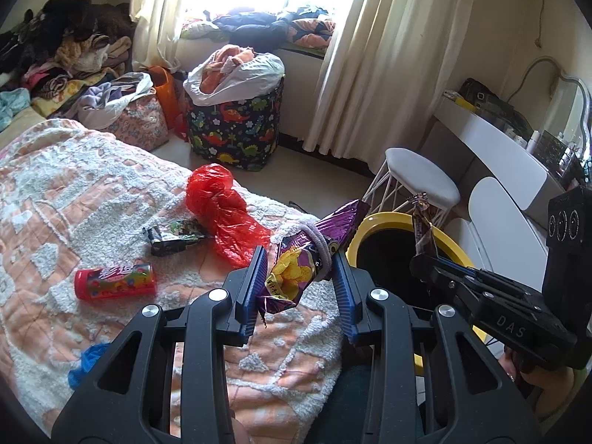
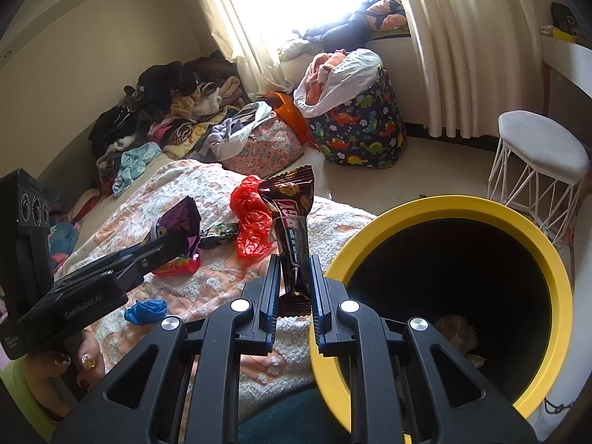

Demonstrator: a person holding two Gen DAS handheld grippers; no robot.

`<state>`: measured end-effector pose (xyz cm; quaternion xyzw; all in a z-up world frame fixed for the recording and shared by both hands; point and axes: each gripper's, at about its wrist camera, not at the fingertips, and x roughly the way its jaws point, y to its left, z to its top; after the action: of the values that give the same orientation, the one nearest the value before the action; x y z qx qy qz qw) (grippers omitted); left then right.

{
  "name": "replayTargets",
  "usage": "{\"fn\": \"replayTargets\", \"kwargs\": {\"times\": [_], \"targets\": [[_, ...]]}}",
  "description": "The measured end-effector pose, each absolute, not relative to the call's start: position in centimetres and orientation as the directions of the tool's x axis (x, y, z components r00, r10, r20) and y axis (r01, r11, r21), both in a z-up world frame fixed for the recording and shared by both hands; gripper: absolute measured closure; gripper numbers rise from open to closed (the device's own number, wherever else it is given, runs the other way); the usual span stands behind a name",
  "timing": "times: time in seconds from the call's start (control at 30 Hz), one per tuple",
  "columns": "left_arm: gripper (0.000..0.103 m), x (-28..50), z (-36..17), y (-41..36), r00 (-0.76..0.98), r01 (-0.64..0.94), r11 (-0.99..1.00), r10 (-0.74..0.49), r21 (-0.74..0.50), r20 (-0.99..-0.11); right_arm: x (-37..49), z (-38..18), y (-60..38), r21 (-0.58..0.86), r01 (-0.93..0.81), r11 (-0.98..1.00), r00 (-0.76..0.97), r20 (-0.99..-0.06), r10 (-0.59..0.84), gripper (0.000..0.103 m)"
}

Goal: Collect trash
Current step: 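Carry the chip bag and chocolate wrapper over the yellow bin with both grippers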

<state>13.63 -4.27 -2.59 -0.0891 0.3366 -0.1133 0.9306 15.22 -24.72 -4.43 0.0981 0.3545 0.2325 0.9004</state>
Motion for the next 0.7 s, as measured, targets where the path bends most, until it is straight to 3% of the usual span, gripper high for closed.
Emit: {"fn": "replayTargets", "kwargs": {"times": [0.7], "targets": [[0.075,13.1,-2.7,-8.4,0.722,0.242,0.949,-0.315,-0.202,-0.616,15.5,-4.4,-29.1,0.378,-0.256,0.89,0.695,-0.568,0.441,0.088]]}}
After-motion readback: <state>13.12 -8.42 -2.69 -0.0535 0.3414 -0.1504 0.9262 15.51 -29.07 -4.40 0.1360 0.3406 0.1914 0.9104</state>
